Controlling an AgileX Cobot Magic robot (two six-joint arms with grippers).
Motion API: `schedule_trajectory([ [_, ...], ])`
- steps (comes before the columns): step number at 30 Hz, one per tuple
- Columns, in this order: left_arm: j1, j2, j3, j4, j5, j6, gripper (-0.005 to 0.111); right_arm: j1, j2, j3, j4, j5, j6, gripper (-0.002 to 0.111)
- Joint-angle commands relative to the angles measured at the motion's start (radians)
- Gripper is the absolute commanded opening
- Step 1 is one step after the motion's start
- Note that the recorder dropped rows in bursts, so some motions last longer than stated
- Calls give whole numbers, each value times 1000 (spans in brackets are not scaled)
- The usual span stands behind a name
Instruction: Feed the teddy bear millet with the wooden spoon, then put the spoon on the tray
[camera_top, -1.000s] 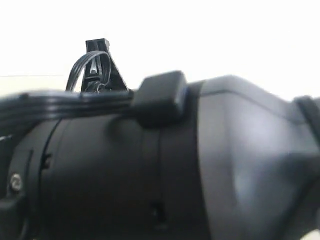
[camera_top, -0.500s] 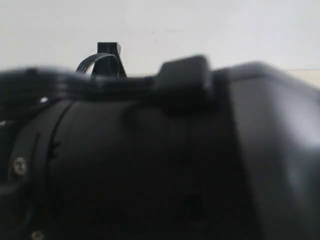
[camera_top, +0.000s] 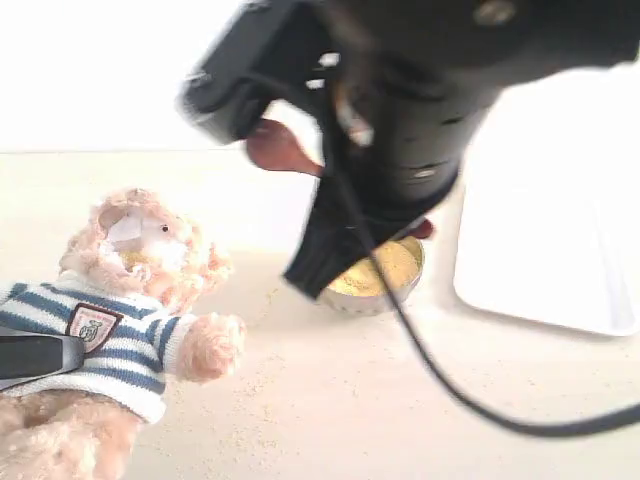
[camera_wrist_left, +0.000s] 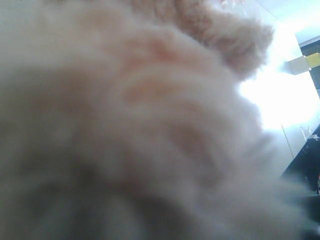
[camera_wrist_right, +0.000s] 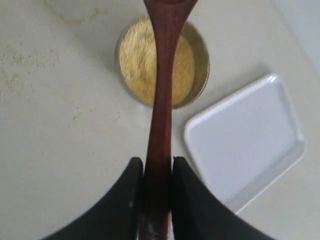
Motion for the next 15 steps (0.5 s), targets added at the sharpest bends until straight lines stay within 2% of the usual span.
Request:
schedule_trajectory([
  [1,4,-7,1,-23,22,5,5,-118,-64,122,189,-83,-2,1],
  [5,4,-7,1,-23,22,5,5,-260,-109,285,407,-262,-91,1],
  [9,4,-7,1,-23,22,5,5,-351,-109,335,576,-343,-185,1],
  [12,4,-7,1,-23,22,5,5,-382,-109,346,605,-363,-204,1],
  [15,4,-7,1,-23,22,5,5,-395,-109,352,529,-357,-234,1],
])
